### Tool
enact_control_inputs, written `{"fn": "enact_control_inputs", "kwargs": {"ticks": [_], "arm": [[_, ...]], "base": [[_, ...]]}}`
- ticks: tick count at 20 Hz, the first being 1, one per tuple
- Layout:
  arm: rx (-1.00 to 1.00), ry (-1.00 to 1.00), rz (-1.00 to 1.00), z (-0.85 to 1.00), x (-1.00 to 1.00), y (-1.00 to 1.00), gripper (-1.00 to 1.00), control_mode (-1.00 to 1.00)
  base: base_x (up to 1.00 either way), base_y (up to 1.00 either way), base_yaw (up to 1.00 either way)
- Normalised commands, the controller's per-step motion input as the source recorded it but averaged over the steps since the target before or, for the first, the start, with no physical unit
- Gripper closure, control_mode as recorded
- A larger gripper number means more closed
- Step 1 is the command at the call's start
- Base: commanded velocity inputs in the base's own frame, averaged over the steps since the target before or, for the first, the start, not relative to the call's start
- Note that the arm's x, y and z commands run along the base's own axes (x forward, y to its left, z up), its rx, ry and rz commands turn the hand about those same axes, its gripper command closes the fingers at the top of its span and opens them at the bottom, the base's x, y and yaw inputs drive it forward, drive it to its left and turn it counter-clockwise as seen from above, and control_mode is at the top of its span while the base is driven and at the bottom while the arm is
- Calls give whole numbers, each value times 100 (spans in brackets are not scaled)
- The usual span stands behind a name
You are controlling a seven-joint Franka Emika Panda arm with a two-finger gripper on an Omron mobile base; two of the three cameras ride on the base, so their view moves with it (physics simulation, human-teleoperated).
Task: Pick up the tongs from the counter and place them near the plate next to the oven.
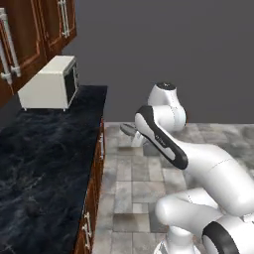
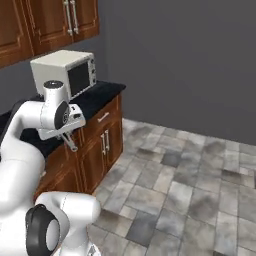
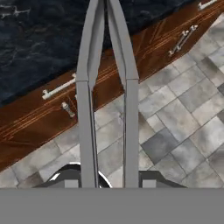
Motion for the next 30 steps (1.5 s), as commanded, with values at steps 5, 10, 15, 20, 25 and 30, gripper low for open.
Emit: {"fn": "enact_control_inputs", "kwargs": {"ticks": [5,10,15,20,25,30], "arm": [[0,0,0,0,0,0,100,100],[0,0,0,0,0,0,100,100],[0,0,0,0,0,0,100,100],[0,0,0,0,0,0,100,100],[0,0,0,0,0,0,100,100],[0,0,0,0,0,0,100,100]], "base": [[0,1,-100],[0,1,-100],[0,1,-100],[0,2,-100],[0,2,-100],[10,3,-92]]}}
